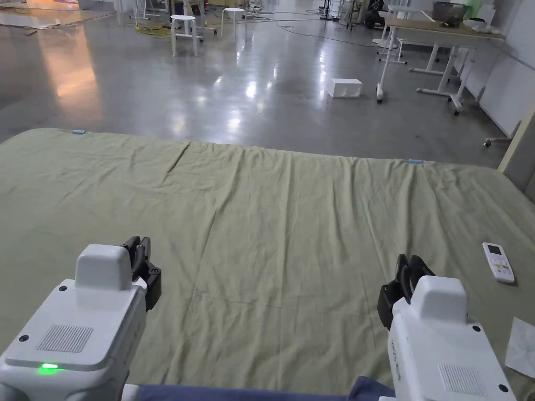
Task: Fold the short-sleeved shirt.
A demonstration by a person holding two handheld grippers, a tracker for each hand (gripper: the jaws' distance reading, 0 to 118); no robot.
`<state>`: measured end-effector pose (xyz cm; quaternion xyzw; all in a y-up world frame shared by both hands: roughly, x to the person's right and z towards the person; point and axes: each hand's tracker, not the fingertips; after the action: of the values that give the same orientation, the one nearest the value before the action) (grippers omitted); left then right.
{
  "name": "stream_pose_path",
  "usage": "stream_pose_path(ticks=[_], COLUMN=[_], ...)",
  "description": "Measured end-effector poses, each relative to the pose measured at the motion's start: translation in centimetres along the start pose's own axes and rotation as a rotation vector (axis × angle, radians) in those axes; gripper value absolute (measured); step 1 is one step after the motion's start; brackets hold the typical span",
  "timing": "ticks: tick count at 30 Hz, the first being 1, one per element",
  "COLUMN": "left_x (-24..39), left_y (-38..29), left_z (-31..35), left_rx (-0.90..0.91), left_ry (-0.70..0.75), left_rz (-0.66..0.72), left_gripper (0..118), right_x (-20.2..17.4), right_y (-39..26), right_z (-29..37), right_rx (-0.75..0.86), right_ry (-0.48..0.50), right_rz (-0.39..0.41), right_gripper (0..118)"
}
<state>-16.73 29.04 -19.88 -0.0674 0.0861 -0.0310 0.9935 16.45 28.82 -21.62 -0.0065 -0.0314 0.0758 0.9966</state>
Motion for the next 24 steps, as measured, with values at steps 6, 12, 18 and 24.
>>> stream_pose_path(ticks=[6, 12, 18, 24], left_x=[-0.9, -5.6, -13.0, -17.5], left_y=[0.6, -1.1, -4.8, -9.2], left_z=[-0.1, -1.3, -2.8, -3.0], left_rx=[-0.015, -0.2, -0.493, -0.713], left_ry=[0.032, 0.01, -0.125, -0.207], left_rz=[0.025, 0.087, 0.242, 0.276], left_gripper=[2, 2, 2, 2], right_x=[-0.1, -0.4, -0.7, -1.1], right_y=[0.3, -0.2, -1.4, -2.7], right_z=[-0.8, -1.2, -1.8, -2.1], right_rx=[0.008, -0.013, -0.062, -0.117], right_ry=[-0.004, 0.03, 0.053, 0.064], right_rz=[-0.03, 0.013, 0.036, 0.052], right_gripper=[0, 0, 0, 0])
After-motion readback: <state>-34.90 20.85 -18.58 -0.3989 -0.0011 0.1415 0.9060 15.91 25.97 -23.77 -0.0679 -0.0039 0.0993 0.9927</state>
